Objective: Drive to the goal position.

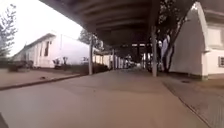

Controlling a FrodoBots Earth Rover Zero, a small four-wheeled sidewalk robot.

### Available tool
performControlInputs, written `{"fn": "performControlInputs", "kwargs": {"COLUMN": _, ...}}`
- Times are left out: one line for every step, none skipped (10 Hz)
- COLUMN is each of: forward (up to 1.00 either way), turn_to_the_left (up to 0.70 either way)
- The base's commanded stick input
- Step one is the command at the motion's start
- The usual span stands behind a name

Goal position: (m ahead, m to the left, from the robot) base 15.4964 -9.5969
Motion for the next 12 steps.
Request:
{"fn": "performControlInputs", "kwargs": {"forward": 0.85, "turn_to_the_left": 0.00}}
{"fn": "performControlInputs", "kwargs": {"forward": 0.85, "turn_to_the_left": 0.00}}
{"fn": "performControlInputs", "kwargs": {"forward": 0.85, "turn_to_the_left": 0.00}}
{"fn": "performControlInputs", "kwargs": {"forward": 0.85, "turn_to_the_left": 0.00}}
{"fn": "performControlInputs", "kwargs": {"forward": 0.85, "turn_to_the_left": 0.00}}
{"fn": "performControlInputs", "kwargs": {"forward": 0.85, "turn_to_the_left": 0.00}}
{"fn": "performControlInputs", "kwargs": {"forward": 0.85, "turn_to_the_left": 0.00}}
{"fn": "performControlInputs", "kwargs": {"forward": 0.85, "turn_to_the_left": 0.00}}
{"fn": "performControlInputs", "kwargs": {"forward": 0.85, "turn_to_the_left": 0.00}}
{"fn": "performControlInputs", "kwargs": {"forward": 0.85, "turn_to_the_left": 0.00}}
{"fn": "performControlInputs", "kwargs": {"forward": 0.85, "turn_to_the_left": 0.00}}
{"fn": "performControlInputs", "kwargs": {"forward": 0.85, "turn_to_the_left": 0.00}}
